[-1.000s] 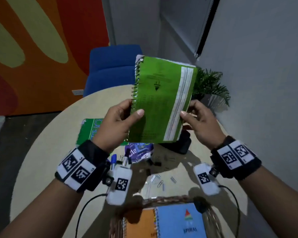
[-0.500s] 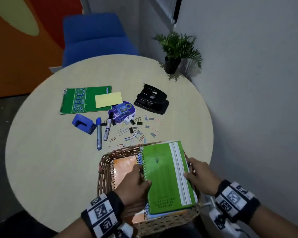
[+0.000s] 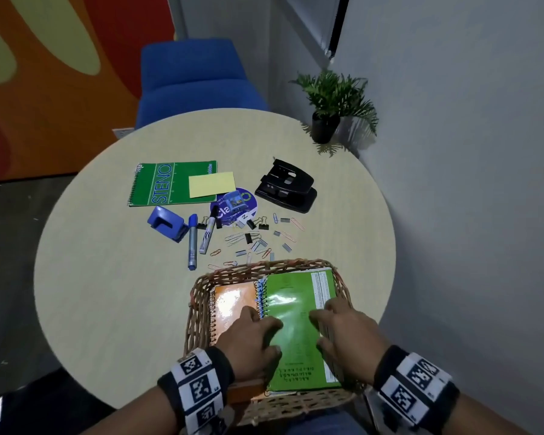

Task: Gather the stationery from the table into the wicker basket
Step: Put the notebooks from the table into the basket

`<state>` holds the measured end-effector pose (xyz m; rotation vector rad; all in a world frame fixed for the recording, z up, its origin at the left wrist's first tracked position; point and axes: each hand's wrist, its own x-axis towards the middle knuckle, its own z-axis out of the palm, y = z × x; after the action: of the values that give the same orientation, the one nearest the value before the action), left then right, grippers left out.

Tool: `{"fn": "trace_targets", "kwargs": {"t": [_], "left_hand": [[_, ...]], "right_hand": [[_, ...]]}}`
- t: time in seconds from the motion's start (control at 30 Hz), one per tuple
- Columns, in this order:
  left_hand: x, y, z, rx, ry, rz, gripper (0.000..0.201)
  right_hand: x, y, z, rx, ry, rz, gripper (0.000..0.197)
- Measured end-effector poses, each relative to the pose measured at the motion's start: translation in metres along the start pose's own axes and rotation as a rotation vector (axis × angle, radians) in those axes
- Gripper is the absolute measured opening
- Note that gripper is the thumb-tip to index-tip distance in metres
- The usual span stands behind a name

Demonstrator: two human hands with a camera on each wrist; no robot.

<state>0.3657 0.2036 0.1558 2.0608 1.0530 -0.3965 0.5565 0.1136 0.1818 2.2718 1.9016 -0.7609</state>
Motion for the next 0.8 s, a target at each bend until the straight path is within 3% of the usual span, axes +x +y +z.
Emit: {"fn": "trace_targets", "kwargs": {"t": [0.17, 0.3, 0.4, 0.5, 0.6, 0.7, 0.8], "left_hand": [[0.003, -0.004, 0.011, 0.173, -0.172, -0.019, 0.046], [0.005, -0.009, 0.009, 0.123, -0.24, -0.029, 0.054], [0.0, -0.014, -0.008, 0.02, -0.232, 0.018, 0.048], [0.0, -0.021, -0.049, -0.132, -0.092, 0.053, 0.04], [0.013, -0.031, -0.109, -0.306, 0.158, 0.024, 0.033], [0.048, -0.056, -0.169, -0.57, 0.388, -0.06, 0.027], [0.093, -0.087, -0.22, -0.771, 0.532, -0.172, 0.03]], "right_hand": [[0.01, -0.002, 0.02, -0.241, -0.255, -0.086, 0.033], [0.018, -0.004, 0.015, -0.279, -0.313, -0.077, 0.028], [0.029, -0.008, -0.01, -0.198, -0.345, -0.101, 0.037], [0.059, -0.018, -0.058, -0.059, -0.25, -0.116, 0.048], [0.11, -0.036, -0.106, 0.053, -0.056, -0.118, 0.045], [0.186, -0.058, -0.131, 0.337, 0.032, -0.08, 0.039], [0.263, -0.081, -0.138, 0.508, 0.085, -0.003, 0.041]]}}
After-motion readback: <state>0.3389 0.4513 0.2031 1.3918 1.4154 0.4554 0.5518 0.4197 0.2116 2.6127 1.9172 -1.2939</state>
